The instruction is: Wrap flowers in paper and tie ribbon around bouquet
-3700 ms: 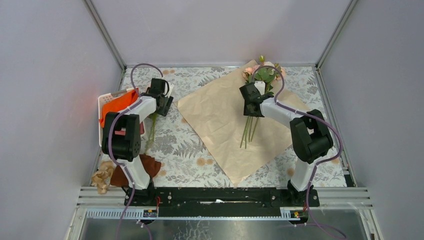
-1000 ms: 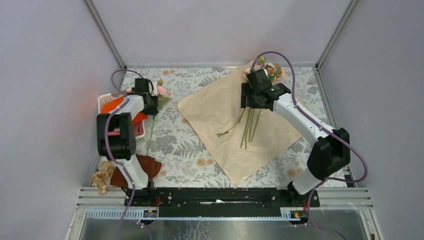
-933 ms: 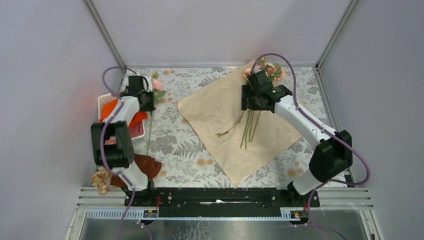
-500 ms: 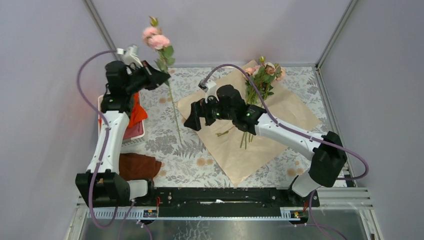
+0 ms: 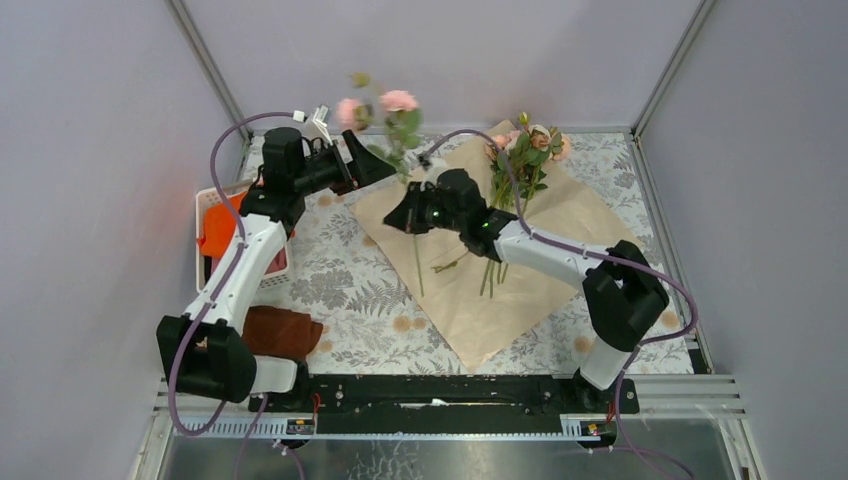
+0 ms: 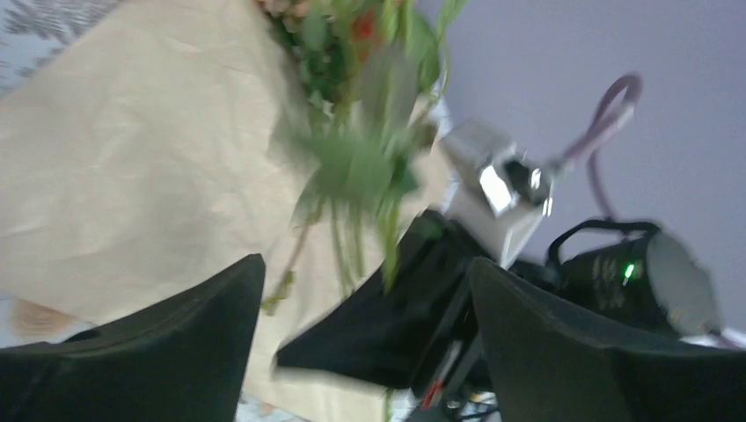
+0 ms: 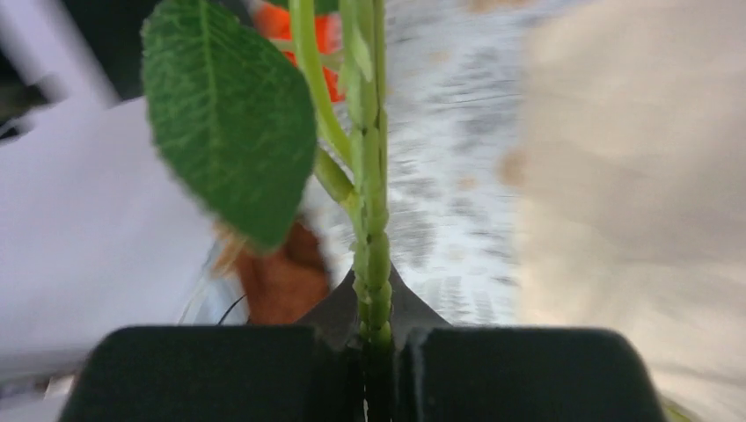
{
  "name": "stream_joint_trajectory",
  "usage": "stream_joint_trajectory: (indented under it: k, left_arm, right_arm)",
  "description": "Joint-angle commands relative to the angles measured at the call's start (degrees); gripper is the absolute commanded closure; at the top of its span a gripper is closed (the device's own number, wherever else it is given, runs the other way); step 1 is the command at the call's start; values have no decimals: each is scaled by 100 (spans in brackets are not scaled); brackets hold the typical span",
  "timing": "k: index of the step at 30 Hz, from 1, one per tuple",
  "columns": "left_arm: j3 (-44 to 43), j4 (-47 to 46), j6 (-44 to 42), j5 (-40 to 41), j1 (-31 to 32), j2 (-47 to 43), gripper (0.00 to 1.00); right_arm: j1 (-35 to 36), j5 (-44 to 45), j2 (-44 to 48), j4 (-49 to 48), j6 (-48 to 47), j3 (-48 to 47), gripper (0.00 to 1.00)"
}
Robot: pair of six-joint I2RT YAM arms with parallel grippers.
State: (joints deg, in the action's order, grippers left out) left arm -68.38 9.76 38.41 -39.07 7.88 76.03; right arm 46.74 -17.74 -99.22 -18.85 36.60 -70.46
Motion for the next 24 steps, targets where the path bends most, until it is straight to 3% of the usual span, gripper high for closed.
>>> stream_joint_trajectory:
  k: [1,2,4,5,7,8,12,15,17,20,24]
  left_arm:
    - [-250,794,-1411,1276,13,663,1]
    - [-397,1175,-1697,1760,-48,1078,1]
    - [-385,1506,-1581,1839,-309,1541,1]
    - [-202,1442,-1400,1682,-438,1631,1]
    - [191,1250,-1104,1681,-523,1639,1]
    - [371,1181,-968,1782,-524,1616,1]
    - [1034,1027,-408,1782,-505,1644,1]
    - [1400,757,-142,1584,-356,1819,1]
    - [1542,478,-25,1555,-218,1977,1]
    - [1606,193,140,1387,-85,2269,1]
    - [1502,-146,258,1111,-15,2690,1]
  right_arm:
    - [-903,1695,104,1585,279,86,100]
    - [-1030,1912,-21,1925,181,11,100]
    - [-1256,2157,-248,2386,18,-109,97]
    - [-1331,2379,-334,2538,-77,-196,81]
    - [-1440,2850,-498,2930,-308,-458,40]
    - [-1497,3070,-565,3190,-436,-679,32]
    - [-1536,3738,-343,4088,-843,-1122,19]
    - [-1541,4269,199,4269,-995,-819,3]
    - [-1633,4381,485,4369,-1046,-590,0]
    - [-2125,4071,663,4430,-1095,-322,0]
    - [-3148,2945,442,4146,-1254,-278,0]
